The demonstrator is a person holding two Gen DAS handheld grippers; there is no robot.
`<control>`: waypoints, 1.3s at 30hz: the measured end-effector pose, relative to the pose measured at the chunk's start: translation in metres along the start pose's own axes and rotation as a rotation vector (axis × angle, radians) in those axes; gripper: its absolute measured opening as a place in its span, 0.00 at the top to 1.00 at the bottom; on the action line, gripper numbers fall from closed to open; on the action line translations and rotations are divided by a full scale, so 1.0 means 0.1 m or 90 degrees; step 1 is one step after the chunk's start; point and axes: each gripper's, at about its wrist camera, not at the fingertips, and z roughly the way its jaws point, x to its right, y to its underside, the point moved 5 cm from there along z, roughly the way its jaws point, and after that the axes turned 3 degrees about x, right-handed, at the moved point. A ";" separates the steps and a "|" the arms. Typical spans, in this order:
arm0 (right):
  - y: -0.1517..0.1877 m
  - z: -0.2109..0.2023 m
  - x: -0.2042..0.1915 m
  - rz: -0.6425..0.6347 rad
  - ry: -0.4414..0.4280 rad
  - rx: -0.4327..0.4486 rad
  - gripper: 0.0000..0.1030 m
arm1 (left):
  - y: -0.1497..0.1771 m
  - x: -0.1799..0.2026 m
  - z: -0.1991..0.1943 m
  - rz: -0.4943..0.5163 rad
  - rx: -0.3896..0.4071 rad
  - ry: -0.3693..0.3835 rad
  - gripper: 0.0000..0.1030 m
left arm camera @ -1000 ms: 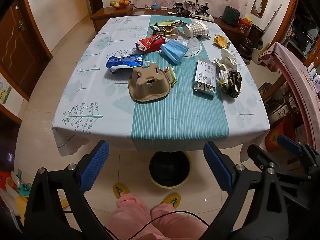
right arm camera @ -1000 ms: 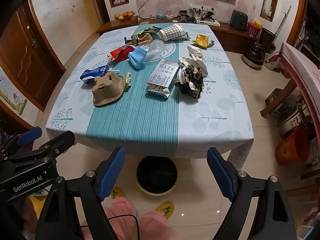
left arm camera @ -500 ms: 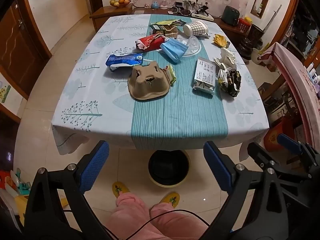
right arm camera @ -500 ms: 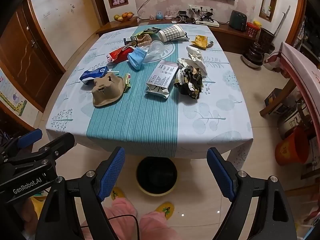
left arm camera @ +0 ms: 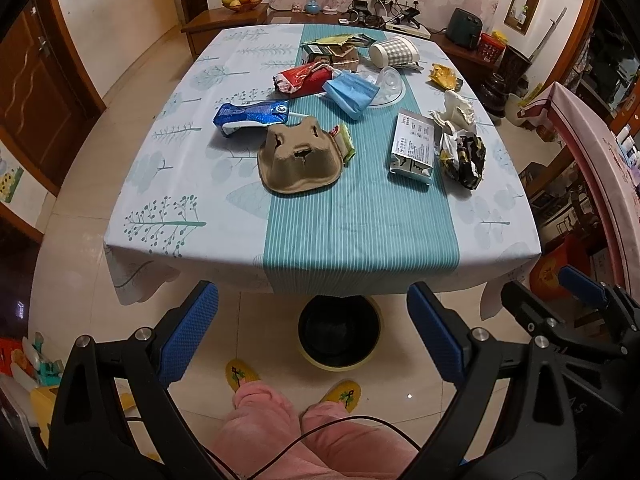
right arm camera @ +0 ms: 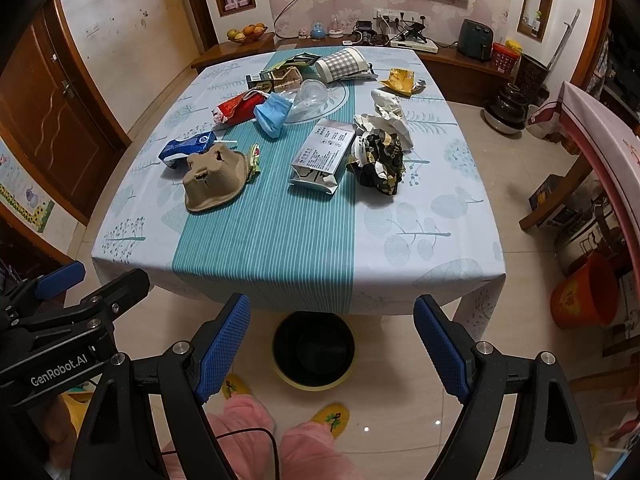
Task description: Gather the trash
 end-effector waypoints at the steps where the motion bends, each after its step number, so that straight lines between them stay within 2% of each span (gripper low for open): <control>1: 0.00 0.00 0.00 0.000 0.001 0.000 0.17 | 0.00 0.00 0.00 0.001 0.001 -0.001 0.09; 18: -0.01 0.00 0.01 -0.001 0.001 0.002 0.17 | 0.00 -0.03 -0.01 -0.011 0.009 -0.006 0.09; 39: -0.11 0.04 0.03 0.001 0.003 0.001 0.17 | -0.17 -0.06 0.04 0.000 0.009 -0.009 0.09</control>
